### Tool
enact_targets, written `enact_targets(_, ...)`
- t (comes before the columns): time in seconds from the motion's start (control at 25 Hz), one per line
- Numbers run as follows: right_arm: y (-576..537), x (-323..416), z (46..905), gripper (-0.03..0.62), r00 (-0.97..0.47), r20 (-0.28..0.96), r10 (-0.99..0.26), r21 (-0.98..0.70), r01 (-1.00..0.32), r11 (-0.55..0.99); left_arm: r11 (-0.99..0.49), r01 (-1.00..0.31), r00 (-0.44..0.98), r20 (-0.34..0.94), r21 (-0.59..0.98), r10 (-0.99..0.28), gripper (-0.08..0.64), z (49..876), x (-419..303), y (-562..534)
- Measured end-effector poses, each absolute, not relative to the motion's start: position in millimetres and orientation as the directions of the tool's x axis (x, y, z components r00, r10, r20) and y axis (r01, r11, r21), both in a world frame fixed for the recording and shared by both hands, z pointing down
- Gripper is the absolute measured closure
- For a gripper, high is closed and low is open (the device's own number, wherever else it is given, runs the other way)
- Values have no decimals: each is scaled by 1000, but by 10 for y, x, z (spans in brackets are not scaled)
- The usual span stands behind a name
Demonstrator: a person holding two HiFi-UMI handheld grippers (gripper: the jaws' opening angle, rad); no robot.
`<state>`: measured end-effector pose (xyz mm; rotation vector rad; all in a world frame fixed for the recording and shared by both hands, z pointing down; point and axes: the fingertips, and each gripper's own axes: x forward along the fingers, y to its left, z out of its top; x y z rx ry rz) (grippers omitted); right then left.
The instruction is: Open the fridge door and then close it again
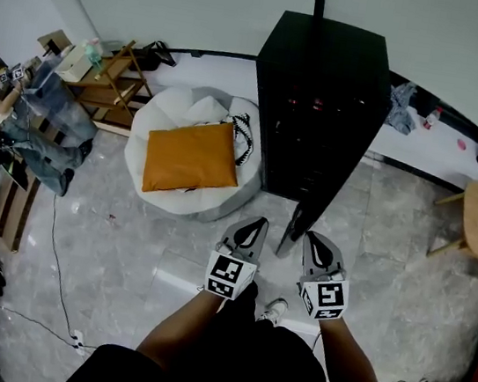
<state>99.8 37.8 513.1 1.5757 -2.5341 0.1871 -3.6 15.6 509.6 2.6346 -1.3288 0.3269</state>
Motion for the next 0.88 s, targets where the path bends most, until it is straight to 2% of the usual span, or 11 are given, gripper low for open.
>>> enact_targets(0.88, -95, 440, 5147, 581, -536, 200, -820, -30, -840, 542, -511, -858, 503, 295, 53, -813, 538, 5179, -416, -245)
